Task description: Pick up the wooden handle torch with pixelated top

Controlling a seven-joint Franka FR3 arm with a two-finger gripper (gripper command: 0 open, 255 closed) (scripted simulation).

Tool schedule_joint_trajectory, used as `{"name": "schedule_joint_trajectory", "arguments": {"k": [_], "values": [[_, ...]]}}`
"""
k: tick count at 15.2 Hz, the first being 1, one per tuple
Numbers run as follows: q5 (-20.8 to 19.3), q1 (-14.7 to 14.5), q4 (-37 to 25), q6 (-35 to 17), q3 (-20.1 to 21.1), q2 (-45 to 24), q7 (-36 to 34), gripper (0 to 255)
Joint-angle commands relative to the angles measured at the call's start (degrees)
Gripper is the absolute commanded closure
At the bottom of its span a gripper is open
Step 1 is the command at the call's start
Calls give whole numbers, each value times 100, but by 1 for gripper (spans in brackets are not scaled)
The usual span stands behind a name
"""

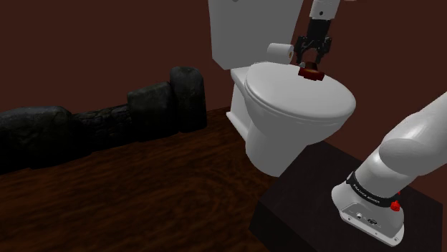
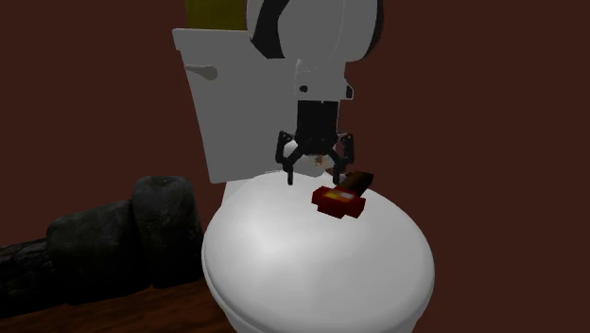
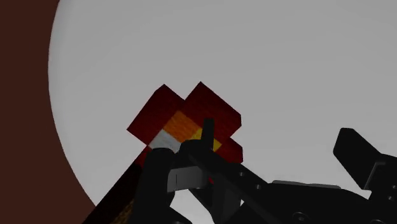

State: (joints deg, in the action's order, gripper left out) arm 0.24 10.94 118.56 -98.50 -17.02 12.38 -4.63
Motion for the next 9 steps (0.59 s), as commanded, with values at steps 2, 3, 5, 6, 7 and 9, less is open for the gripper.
{"name": "schedule_joint_trajectory", "arguments": {"k": [2, 3, 5, 6, 7, 9], "values": [[225, 185, -430, -130, -272, -574, -61, 0], [310, 245, -564, -160, -350, -746, -90, 0], [493, 374, -834, -209, -502, -1090, -142, 0], [591, 442, -970, -227, -576, -1260, -167, 0], [692, 514, -1106, -242, -646, -1430, -191, 0], [904, 667, -1378, -262, -782, -1766, -239, 0]]}}
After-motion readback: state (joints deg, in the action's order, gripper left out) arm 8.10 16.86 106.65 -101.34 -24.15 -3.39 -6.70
